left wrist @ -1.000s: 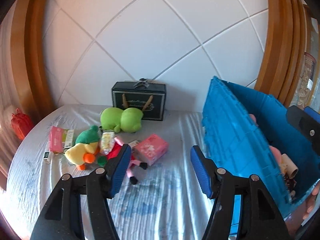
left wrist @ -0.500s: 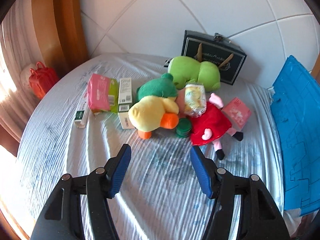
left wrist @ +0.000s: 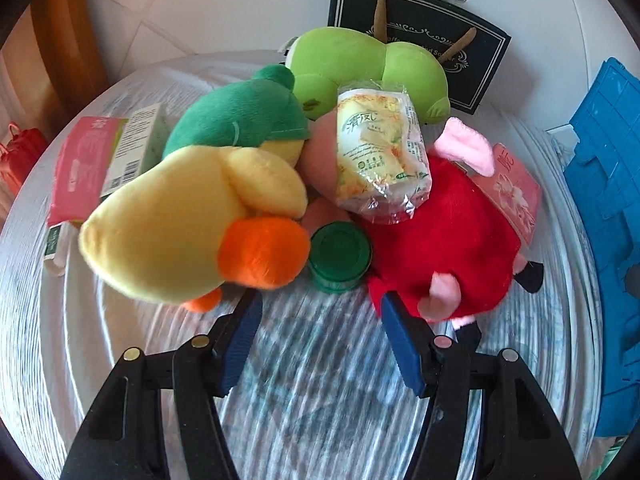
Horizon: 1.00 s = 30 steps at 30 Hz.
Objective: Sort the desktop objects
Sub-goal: 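Move both tools back over the toy pile on the bed, then grasp the green round lid with the left gripper while the right grasps the pink tissue pack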
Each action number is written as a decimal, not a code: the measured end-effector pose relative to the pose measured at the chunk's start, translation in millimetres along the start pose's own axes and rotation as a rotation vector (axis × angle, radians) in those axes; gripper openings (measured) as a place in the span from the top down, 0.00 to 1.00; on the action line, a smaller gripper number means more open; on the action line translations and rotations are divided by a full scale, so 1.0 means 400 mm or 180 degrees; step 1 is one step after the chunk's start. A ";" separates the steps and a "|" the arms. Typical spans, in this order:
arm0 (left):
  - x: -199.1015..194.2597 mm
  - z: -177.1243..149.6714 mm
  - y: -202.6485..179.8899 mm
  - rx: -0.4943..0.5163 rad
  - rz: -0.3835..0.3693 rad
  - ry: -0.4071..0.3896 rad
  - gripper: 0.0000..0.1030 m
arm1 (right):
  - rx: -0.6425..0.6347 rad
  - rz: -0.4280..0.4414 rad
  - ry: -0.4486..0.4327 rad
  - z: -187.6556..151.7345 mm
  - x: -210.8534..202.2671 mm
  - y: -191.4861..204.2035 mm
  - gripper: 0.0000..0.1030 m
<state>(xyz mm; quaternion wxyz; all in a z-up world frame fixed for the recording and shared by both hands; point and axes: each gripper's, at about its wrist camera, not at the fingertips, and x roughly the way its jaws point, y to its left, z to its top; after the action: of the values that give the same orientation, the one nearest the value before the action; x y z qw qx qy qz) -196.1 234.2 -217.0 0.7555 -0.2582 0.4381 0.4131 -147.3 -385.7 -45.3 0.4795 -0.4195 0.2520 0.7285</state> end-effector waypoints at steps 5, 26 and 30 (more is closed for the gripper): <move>0.085 0.034 -0.006 0.0076 0.0071 0.0037 0.41 | 0.0171 -0.0051 0.0173 0.009 0.088 -0.037 0.00; 0.098 0.049 0.105 -0.0118 0.0171 -0.0131 0.61 | 0.0673 -0.0093 0.0366 0.183 0.331 0.081 0.00; 0.105 0.066 0.111 -0.0144 0.0170 -0.0103 0.61 | 0.0691 -0.0343 0.0376 0.201 0.374 0.084 0.00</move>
<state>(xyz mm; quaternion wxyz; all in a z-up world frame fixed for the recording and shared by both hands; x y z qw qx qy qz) -210.5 294.0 -242.4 0.7451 -0.2568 0.4232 0.4470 -235.9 -264.9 -132.1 0.5448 -0.4203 0.3342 0.6441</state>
